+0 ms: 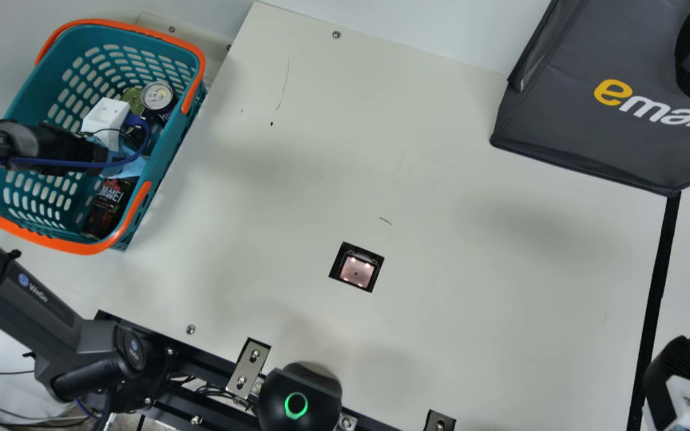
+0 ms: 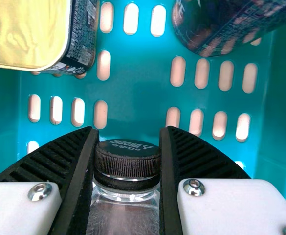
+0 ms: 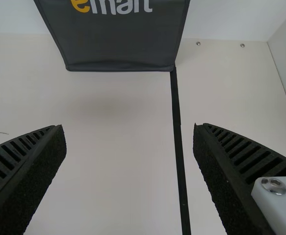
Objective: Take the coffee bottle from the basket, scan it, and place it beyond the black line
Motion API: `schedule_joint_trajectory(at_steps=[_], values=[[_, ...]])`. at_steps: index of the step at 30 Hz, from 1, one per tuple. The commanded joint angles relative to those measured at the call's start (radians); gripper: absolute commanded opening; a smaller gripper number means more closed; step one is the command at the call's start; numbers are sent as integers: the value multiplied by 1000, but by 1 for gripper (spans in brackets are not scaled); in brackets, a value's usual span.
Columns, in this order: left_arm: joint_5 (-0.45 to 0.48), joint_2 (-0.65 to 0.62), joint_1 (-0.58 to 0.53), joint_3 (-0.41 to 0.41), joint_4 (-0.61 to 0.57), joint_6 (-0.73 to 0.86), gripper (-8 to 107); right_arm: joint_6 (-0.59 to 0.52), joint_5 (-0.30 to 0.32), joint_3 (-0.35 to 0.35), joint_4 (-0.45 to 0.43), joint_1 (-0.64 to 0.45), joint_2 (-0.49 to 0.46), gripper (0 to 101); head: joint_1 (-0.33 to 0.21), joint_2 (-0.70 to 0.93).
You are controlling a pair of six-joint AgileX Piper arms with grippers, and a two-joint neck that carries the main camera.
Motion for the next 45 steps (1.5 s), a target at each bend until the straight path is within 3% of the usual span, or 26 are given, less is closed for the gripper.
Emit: schedule_joint_trajectory(at_steps=[1, 12, 26, 45], values=[[3, -6, 2, 1, -7, 10, 10, 0, 0, 0, 0, 0, 0, 91, -27, 2], [38, -62, 14, -7, -64, 64, 10, 0, 0, 0, 0, 0, 0, 91, -27, 2], [97, -228, 42, 57, -107, 88, 10, 0, 0, 0, 0, 0, 0, 91, -27, 2], [187, -438, 96, 107, -69, 17, 10, 0, 0, 0, 0, 0, 0, 91, -27, 2]])
